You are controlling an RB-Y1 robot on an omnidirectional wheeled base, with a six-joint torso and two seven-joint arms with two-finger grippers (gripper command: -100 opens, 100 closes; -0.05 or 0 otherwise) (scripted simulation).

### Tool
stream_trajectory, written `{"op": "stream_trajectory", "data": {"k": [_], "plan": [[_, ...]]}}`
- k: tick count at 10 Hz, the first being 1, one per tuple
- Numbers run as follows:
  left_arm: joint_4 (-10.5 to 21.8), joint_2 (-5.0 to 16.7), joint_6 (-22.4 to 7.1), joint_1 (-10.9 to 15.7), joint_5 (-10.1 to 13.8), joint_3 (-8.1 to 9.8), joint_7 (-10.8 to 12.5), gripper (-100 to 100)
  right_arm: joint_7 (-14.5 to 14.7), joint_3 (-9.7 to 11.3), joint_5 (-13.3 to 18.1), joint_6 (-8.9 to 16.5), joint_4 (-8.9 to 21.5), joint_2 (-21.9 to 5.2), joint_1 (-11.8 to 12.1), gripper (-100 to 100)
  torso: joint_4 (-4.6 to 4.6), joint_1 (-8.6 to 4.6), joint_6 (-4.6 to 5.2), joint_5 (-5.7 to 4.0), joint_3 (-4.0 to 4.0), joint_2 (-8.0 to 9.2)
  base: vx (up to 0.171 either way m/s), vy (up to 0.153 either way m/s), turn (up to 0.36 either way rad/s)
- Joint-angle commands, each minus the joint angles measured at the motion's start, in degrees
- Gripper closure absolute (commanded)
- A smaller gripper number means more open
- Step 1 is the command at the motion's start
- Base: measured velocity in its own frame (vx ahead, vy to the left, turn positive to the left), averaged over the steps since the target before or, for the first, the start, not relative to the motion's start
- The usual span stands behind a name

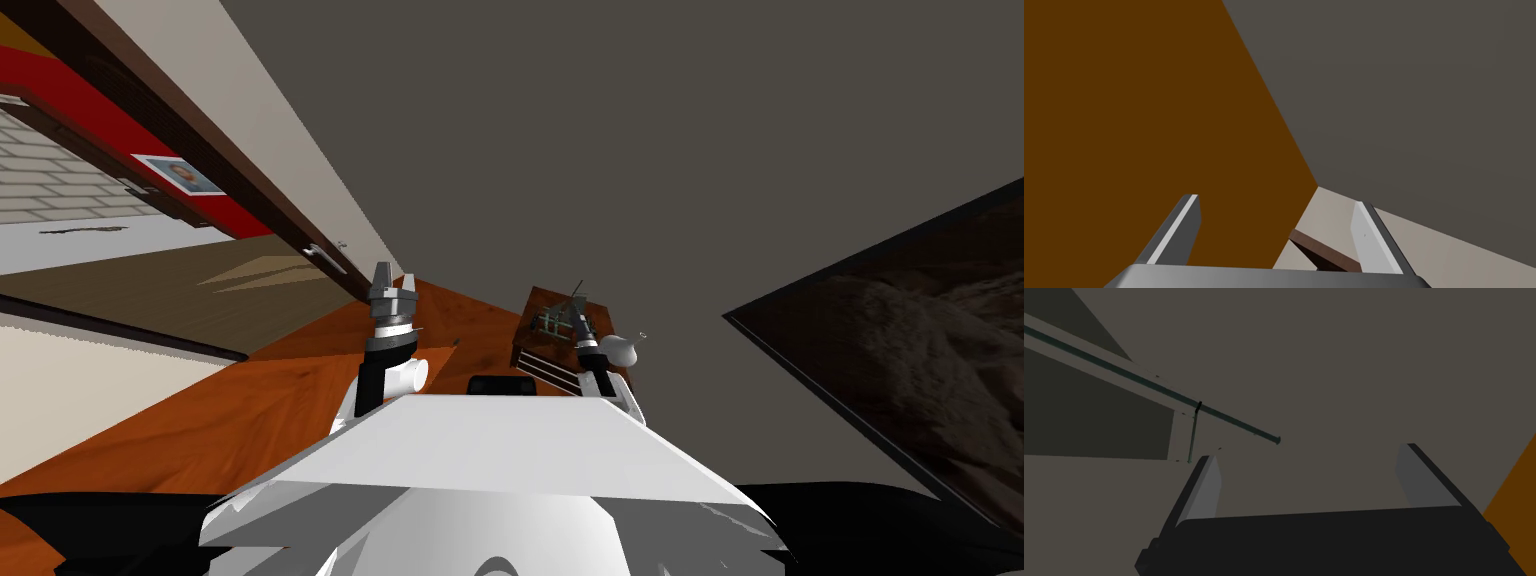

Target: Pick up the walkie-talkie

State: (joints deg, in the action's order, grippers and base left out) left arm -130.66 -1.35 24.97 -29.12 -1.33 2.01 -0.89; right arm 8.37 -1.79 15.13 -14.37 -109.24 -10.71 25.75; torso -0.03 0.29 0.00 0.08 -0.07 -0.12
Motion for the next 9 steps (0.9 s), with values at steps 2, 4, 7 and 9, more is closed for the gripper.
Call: {"op": "stream_trajectory", "data": {"k": [2,4,7,9], "plan": [[0.0,0.0,0.0,0.0,0.0,0.0,0.0,0,1.15,-0.25,1.33,0.79,3.71,-0.88,-0.79,-100,0.0,-0.06,0.0,-0.02,0.01,0.01,0.019,0.054,-0.007],[0.0,0.0,0.0,0.0,0.0,0.0,0.0,0,2.32,-0.21,2.6,1.71,6.28,-1.33,-1.09,-100,0.01,-0.09,0.0,-0.03,0.03,0.04,0.015,0.056,-0.006],[0.0,0.0,0.0,0.0,0.0,0.0,0.0,0,4.7,-0.12,5.13,3.57,10.48,-2.24,-1.83,-100,0.01,-0.1,0.0,-0.02,0.03,0.04,0.021,0.058,0.001],[0.0,0.0,0.0,0.0,0.0,0.0,0.0,0,5.89,-0.06,6.36,4.5,13.65,-2.74,-2.31,-100,0.0,-0.09,0.01,-0.02,0.01,0.02,0.021,0.063,0.009]]}}
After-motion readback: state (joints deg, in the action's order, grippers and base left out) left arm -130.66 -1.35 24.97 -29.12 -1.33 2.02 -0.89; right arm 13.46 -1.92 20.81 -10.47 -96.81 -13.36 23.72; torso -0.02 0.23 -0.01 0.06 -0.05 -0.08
